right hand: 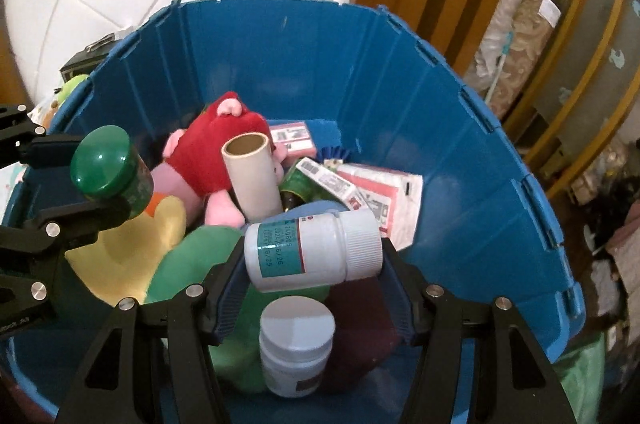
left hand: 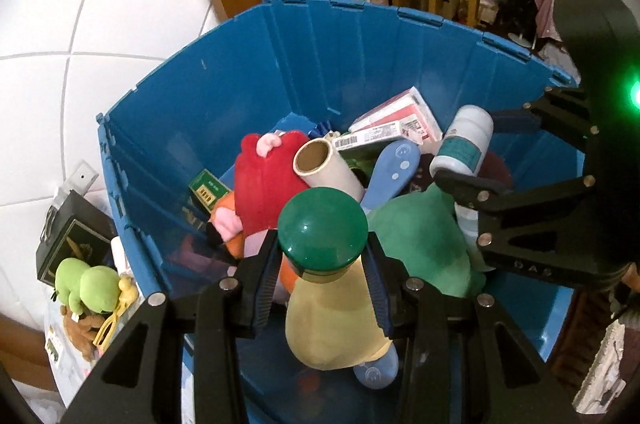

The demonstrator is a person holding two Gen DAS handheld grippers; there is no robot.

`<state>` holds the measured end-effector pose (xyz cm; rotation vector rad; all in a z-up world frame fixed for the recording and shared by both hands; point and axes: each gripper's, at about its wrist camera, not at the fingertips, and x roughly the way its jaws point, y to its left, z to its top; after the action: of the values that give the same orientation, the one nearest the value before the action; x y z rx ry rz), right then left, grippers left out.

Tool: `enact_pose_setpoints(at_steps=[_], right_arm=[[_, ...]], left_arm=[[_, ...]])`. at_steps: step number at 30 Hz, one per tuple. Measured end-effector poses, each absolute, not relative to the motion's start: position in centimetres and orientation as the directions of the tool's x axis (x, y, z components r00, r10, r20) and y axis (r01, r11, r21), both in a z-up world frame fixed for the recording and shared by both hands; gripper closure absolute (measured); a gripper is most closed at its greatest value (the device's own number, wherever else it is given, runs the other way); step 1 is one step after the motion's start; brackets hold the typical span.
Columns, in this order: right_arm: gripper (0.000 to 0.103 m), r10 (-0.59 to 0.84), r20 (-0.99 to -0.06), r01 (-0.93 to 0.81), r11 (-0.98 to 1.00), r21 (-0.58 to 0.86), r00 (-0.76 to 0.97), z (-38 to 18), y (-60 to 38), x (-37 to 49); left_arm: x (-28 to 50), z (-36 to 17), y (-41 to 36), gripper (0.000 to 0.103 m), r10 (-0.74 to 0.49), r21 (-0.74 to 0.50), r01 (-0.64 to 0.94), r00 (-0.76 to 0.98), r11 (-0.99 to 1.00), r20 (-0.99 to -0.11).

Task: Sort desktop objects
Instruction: 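Open both grippers to drop the jar and pill bottle into the crate, then move both grippers back over the items on the table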

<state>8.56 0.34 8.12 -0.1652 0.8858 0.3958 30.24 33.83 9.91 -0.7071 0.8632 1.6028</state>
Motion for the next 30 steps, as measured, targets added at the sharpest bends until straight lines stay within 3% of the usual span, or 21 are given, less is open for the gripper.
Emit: enact_pose_setpoints(at_steps=[1, 3, 9, 13, 30], right_arm=[[0.038, 0.267, -0.780, -0.401, 0.916, 0.022, 0.566, 8.2, 0.3, 8.6], [0.017, 0.268, -0.777, -0.398, 0.917, 0.025, 0.569, 8.2, 0.1, 8.5], [0.000, 0.270, -0.767, -0.397, 0.918, 0.021, 0.582, 8.7, -0.1, 8.3], [0.000, 0.277, -0.758, -0.386, 0.922, 0.036, 0.590, 9.0, -0.6, 8.0], [0.000, 0.330, -0.689, -0.414, 0.909, 0.048, 0.645, 12.3, 0.7, 5.1]], left_arm=[[30.2, 9.8, 33.7, 0.058, 0.540, 0.162, -0.981, -0.194, -0.107, -0.819], [30.1, 9.8, 33.4, 0.050, 0.542, 0.170, -0.979, -0.206, -0.117, -0.815], [30.1, 10.4, 32.5, 0.041, 0.568, 0.182, -0.975, -0.223, -0.130, -0.792], [30.1, 11.3, 31.5, 0.033, 0.600, 0.188, -0.973, -0.233, -0.138, -0.765], [26.7, 14.7, 25.0, 0.032, 0.723, 0.115, -0.943, -0.315, -0.314, -0.615]])
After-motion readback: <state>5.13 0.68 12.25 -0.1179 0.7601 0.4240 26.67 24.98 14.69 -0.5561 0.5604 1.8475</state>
